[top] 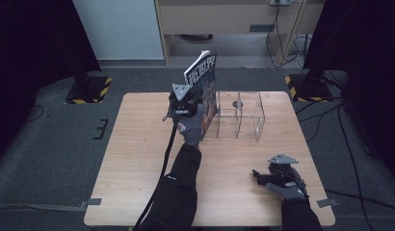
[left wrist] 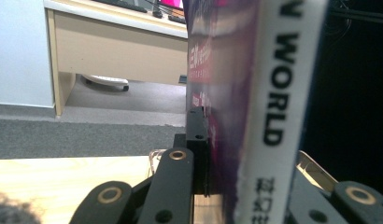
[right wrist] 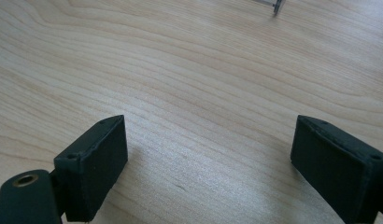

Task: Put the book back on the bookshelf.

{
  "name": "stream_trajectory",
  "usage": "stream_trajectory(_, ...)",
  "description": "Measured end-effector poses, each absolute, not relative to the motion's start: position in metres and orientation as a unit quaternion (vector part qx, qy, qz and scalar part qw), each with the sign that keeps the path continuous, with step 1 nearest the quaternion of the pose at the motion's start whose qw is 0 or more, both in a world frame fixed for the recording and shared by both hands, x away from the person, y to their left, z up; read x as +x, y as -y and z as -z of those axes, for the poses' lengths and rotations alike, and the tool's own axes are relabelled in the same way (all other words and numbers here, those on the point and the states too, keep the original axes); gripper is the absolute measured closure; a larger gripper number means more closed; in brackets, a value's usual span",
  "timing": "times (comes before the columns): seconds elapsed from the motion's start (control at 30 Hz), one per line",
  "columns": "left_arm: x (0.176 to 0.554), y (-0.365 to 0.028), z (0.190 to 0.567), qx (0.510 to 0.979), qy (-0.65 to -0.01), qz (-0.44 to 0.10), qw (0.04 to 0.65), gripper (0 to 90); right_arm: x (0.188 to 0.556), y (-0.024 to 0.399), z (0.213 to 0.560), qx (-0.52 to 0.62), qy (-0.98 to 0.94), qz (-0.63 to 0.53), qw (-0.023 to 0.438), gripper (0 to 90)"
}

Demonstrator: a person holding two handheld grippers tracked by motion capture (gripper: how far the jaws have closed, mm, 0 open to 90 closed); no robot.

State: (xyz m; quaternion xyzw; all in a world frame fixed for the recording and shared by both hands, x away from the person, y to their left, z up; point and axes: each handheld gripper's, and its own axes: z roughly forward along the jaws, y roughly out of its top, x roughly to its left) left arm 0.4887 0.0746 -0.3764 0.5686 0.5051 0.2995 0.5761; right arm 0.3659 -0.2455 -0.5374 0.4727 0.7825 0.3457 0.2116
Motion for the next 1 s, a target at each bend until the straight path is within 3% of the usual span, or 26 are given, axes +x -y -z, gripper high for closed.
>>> stream_trajectory(1.0,0.491,-0.073,0.427,0.551,-0.527,-0.278,0.584,81.7,0.365,0.247,0.537,0.471,-0.782,-0.344,0.218,11.2)
